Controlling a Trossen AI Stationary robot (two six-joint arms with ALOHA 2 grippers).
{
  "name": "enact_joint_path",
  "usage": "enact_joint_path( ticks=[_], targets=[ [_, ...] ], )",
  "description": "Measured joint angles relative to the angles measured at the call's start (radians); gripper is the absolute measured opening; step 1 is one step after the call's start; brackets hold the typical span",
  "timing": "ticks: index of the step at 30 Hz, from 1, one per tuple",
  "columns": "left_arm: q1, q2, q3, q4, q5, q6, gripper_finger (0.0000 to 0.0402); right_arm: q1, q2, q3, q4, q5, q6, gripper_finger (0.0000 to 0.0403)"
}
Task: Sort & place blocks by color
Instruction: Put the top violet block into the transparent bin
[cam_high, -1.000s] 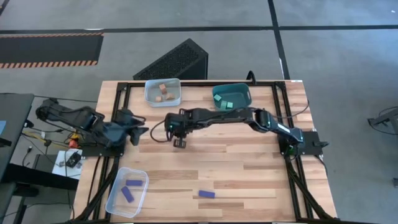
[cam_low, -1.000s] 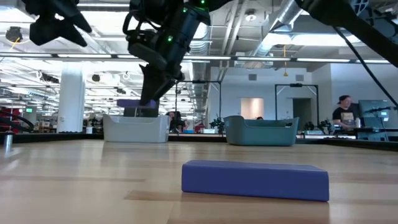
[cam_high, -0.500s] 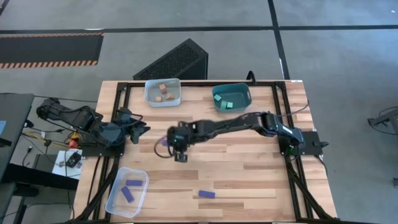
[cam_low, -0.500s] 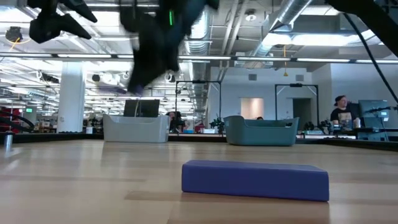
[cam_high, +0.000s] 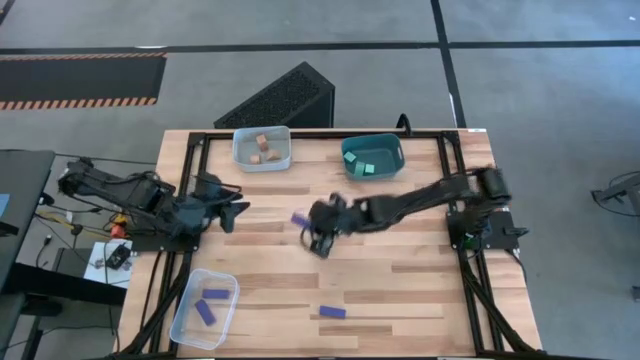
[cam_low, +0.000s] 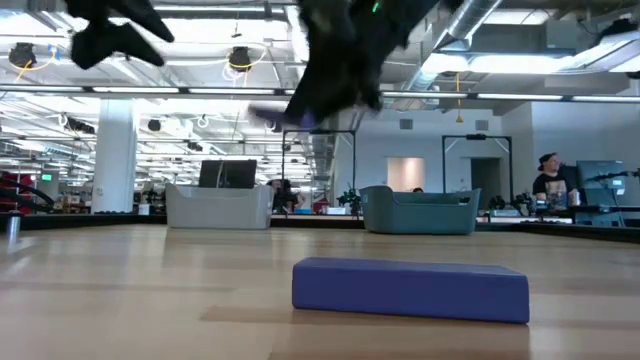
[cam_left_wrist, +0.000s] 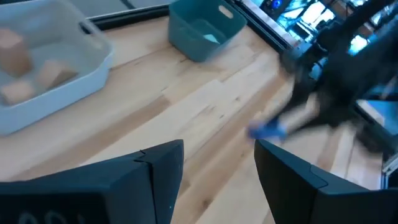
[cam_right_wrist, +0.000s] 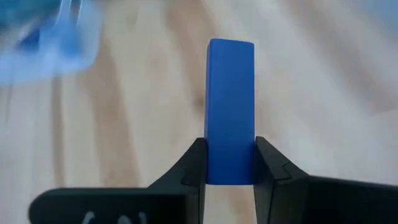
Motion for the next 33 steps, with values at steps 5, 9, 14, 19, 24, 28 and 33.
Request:
enact_joint_path(
  ticks=[5,9,14,19,24,28,33],
  targets=[
    [0.164,0.126,-0.001,0.306,0.190,0.189,0.0183,0.001,-0.138,-0.004,-0.093,0.136,-0.087,0.0079],
    [0.279,0.245,-0.001,0.617,0.328,0.250,0.0183,0.008,-0.203,-0.002,-0.131,0.259,-0.134,0.0079],
    [0.372,0.375,0.000,0.841,0.496,0.202,0.0183,0.043,-0.211,-0.003,-0.171,0.476,-0.223,0.0079],
    [0.430,0.493,-0.001,0.875,0.582,0.174,0.0183,0.067,-0.211,-0.003,-0.195,0.510,-0.277,0.0078],
    [0.442,0.591,0.000,1.028,0.718,0.160,0.0183,0.084,-0.211,-0.003,-0.197,0.543,-0.309,0.0078],
    [0.442,0.631,0.000,1.126,0.742,0.130,0.0183,0.101,-0.211,-0.003,-0.200,0.547,-0.346,0.0078],
    [0.444,0.637,0.000,1.160,0.711,0.122,0.0178,0.108,-0.211,-0.003,-0.201,0.555,-0.349,0.0078]
  ],
)
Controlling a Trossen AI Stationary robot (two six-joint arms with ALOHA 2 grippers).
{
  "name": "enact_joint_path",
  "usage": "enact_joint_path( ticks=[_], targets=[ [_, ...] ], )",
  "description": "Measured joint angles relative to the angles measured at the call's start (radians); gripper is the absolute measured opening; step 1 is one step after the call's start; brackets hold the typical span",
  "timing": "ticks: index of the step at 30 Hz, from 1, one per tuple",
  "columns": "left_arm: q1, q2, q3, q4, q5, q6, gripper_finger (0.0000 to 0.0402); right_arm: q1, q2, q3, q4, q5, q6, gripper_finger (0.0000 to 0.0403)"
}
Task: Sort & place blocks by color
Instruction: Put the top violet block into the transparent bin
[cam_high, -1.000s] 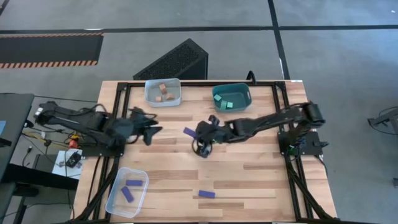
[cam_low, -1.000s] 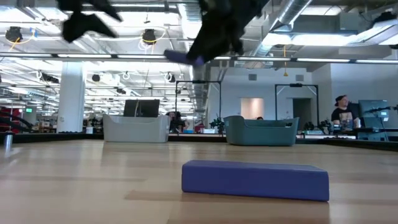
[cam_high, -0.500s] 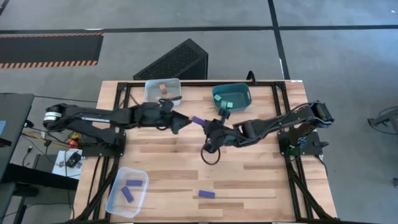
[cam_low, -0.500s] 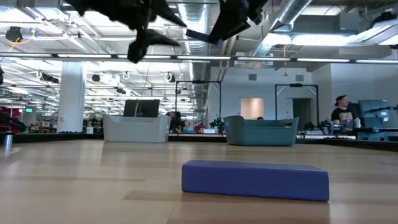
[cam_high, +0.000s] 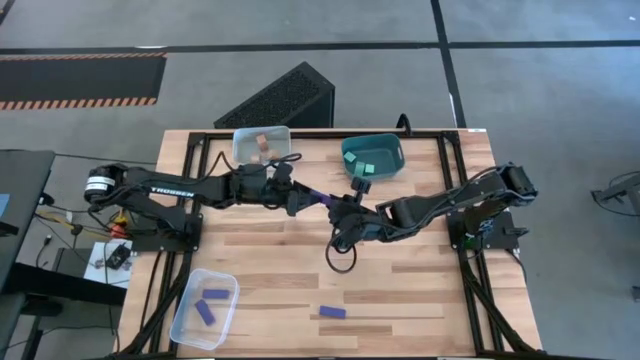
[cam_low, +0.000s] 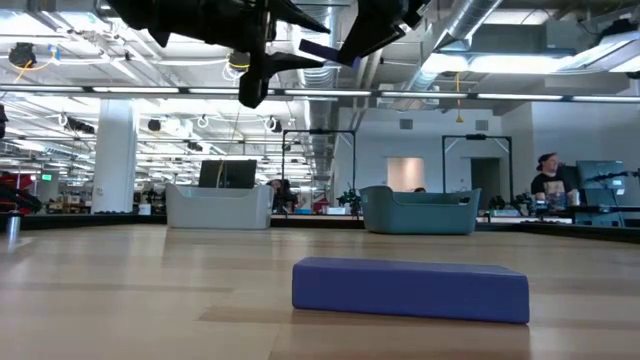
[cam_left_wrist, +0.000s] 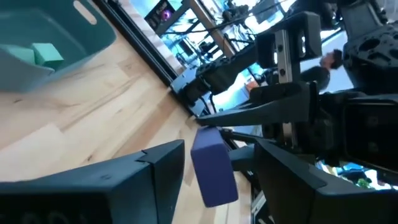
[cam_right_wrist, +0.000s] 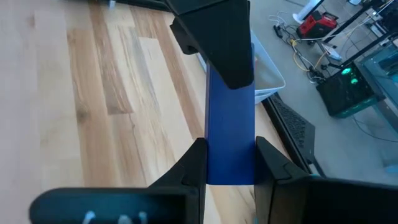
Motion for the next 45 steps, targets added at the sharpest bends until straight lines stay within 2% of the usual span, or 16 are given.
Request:
enact_joint_path(
  ticks=[3,8,14,17,21,24,27,32,36,39,45],
  targets=[
    [0.006,0.000,0.000,-0.003,0.012,0.021,0.0146,0.000,0.000,0.000,0.000,0.000,-0.002,0.0078],
    [0.024,0.000,0.000,-0.008,0.064,0.039,0.0034,0.000,0.000,0.000,-0.006,0.017,-0.022,0.0078],
    [0.052,0.000,0.000,-0.025,0.118,0.093,0.0032,-0.002,0.000,0.000,0.000,-0.001,-0.016,0.0086],
    [0.059,-0.001,0.000,-0.028,0.125,0.127,0.0030,-0.004,0.000,0.000,0.001,-0.003,0.028,0.0130],
    [0.060,-0.027,0.000,-0.060,0.115,0.193,0.0030,-0.020,0.000,0.000,0.003,0.007,0.184,0.0195],
    [0.060,-0.075,0.002,-0.128,0.097,0.253,0.0030,-0.024,-0.032,0.000,-0.008,0.097,0.252,0.0225],
    [0.059,-0.133,0.001,-0.226,0.060,0.311,0.0030,-0.032,-0.106,0.001,-0.020,0.202,0.257,0.0234],
    [0.060,-0.225,0.001,-0.318,0.001,0.401,0.0033,-0.054,-0.261,0.001,-0.019,0.232,0.247,0.0221],
    [0.059,-0.265,0.000,-0.331,-0.025,0.449,0.0030,-0.056,-0.388,0.002,-0.018,0.379,0.193,0.0193],
    [0.059,-0.274,0.000,-0.327,-0.043,0.471,0.0033,-0.057,-0.476,0.003,0.018,0.493,0.102,0.0169],
    [0.059,-0.269,0.000,-0.325,-0.043,0.506,0.0031,-0.058,-0.577,0.003,0.096,0.617,-0.161,0.0109]
  ],
)
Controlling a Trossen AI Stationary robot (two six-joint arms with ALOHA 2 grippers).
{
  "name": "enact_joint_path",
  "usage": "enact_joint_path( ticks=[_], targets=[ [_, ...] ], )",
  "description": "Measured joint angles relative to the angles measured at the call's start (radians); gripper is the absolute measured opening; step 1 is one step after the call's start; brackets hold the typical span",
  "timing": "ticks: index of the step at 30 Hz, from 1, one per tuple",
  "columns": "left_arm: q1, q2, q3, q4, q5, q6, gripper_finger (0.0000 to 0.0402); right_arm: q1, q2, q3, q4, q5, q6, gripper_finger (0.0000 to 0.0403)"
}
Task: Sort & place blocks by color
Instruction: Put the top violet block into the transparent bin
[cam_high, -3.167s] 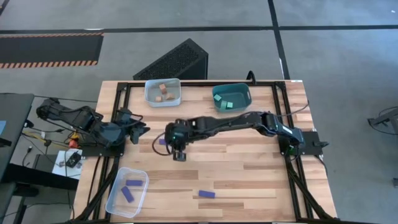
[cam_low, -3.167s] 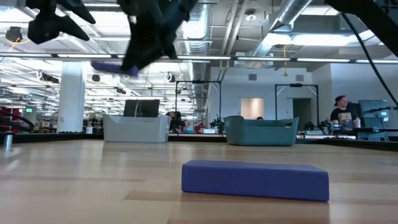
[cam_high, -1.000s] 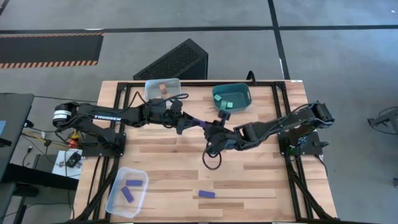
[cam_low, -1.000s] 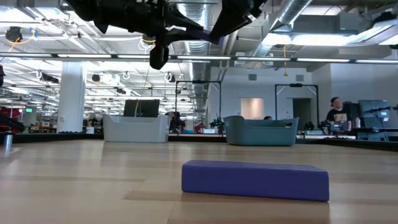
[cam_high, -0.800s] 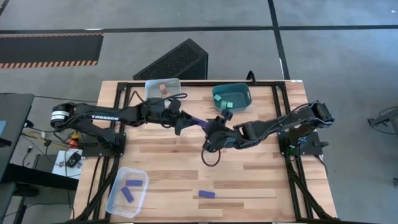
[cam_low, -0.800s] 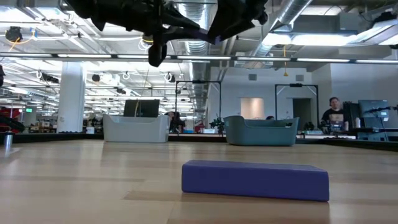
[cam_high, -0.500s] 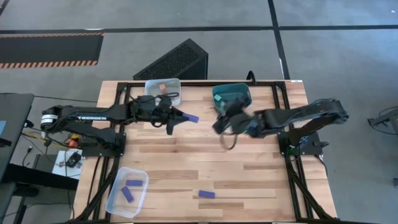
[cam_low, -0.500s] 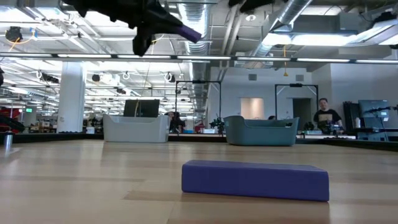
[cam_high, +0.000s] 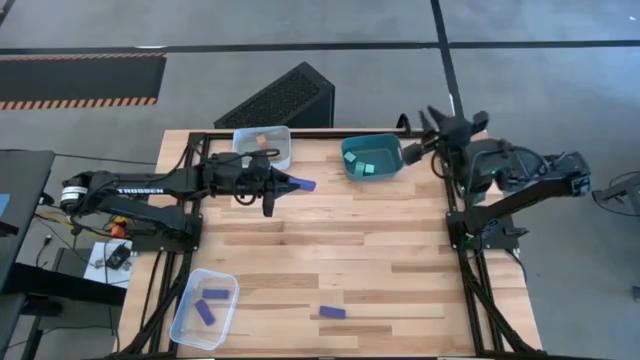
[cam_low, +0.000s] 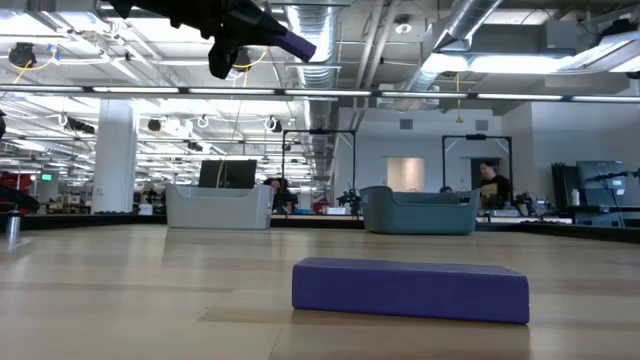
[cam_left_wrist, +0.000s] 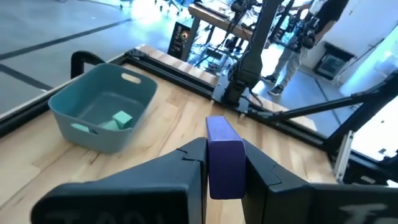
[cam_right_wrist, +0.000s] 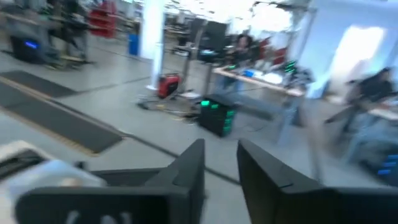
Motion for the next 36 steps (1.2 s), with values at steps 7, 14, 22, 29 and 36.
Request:
enact_joint_path(
  ticks=[7,14,22,29,36],
  targets=[
    [0.000,0.000,0.000,0.011,-0.031,0.036,0.0032,-0.193,-0.077,-0.001,-0.081,-0.221,0.003,0.0012],
    [-0.009,-0.006,0.001,0.037,-0.058,0.043,0.0032,-0.323,-0.111,-0.002,0.052,-0.431,-0.072,0.0021],
    [-0.061,-0.049,0.040,0.039,-0.078,0.234,0.0032,-0.413,-0.116,0.000,0.423,-0.228,-0.507,0.0009],
    [-0.066,-0.050,0.040,0.029,-0.106,0.237,0.0030,-0.550,-0.120,-0.002,0.318,-0.311,-0.369,0.0004],
    [-0.100,-0.119,0.042,-0.171,-0.105,0.240,0.0030,-0.597,-0.122,-0.017,-0.257,-0.616,0.177,0.0003]
  ],
)
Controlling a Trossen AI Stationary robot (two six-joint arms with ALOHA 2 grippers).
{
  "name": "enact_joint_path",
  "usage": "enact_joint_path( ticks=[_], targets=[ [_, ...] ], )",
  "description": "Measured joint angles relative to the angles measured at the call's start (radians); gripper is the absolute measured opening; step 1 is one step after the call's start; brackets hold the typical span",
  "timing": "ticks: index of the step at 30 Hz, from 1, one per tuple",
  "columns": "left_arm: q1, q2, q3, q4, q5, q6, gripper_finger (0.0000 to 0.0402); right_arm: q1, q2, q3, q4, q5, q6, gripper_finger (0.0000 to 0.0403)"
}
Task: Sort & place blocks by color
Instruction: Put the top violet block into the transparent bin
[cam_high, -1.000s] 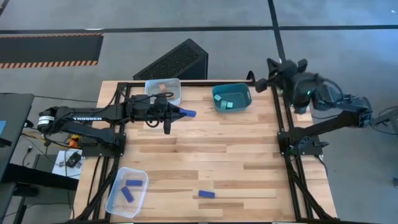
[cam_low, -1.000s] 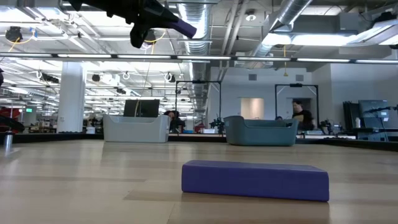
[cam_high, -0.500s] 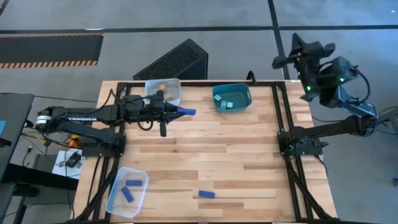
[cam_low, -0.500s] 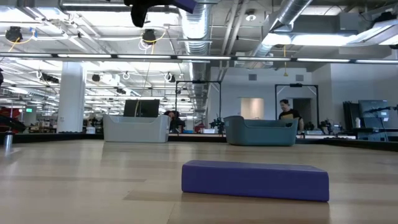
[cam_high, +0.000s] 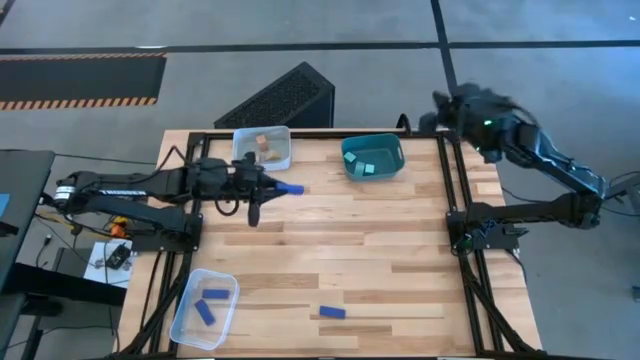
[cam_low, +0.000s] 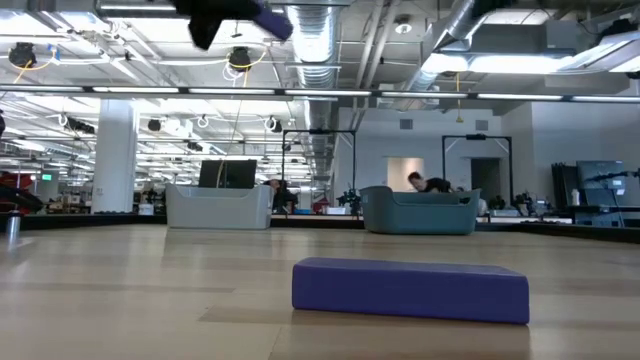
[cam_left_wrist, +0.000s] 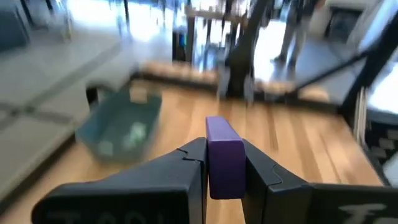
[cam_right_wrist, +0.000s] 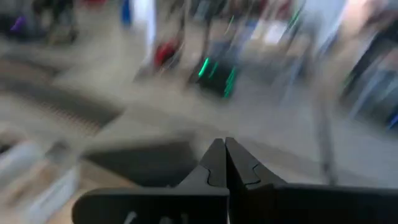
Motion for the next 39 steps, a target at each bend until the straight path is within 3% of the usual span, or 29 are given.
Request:
enact_joint_path(
  ticks=[4,8,12,15,18,22,28,34,39],
  targets=[
    [-0.042,-0.015,-0.002,-0.185,0.000,-0.071,0.0030,0.042,-0.002,-0.134,-0.113,-0.127,0.225,0.0002],
    [-0.101,-0.006,-0.002,-0.282,-0.014,-0.107,0.0030,0.154,0.002,-0.327,-0.015,-0.151,0.373,0.0002],
    [-0.161,-0.002,-0.003,-0.311,-0.056,-0.150,0.0030,0.232,0.007,-0.517,0.188,-0.188,0.567,0.0002],
    [-0.200,-0.012,-0.003,-0.328,-0.061,-0.178,0.0030,0.299,0.060,-0.667,0.485,-0.292,0.676,0.0001],
    [-0.251,-0.037,0.004,-0.373,-0.056,-0.218,0.0030,0.368,0.150,-0.757,0.705,-0.328,0.760,0.0001],
    [-0.343,-0.057,0.036,-0.510,-0.034,-0.317,0.0030,0.432,0.285,-0.767,0.810,-0.320,0.847,0.0001],
    [-0.551,-0.062,-0.007,-0.575,0.211,-0.575,0.0030,0.492,0.461,-0.724,0.926,-0.327,0.886,0.0001],
    [-0.820,-0.008,-0.097,-0.567,0.222,-0.752,0.0030,0.515,0.599,-0.651,1.000,-0.343,0.905,0.0000],
    [-0.924,0.029,-0.129,-0.522,0.226,-0.868,0.0031,0.531,0.689,-0.563,1.024,-0.361,0.904,0.0001]
  ],
)
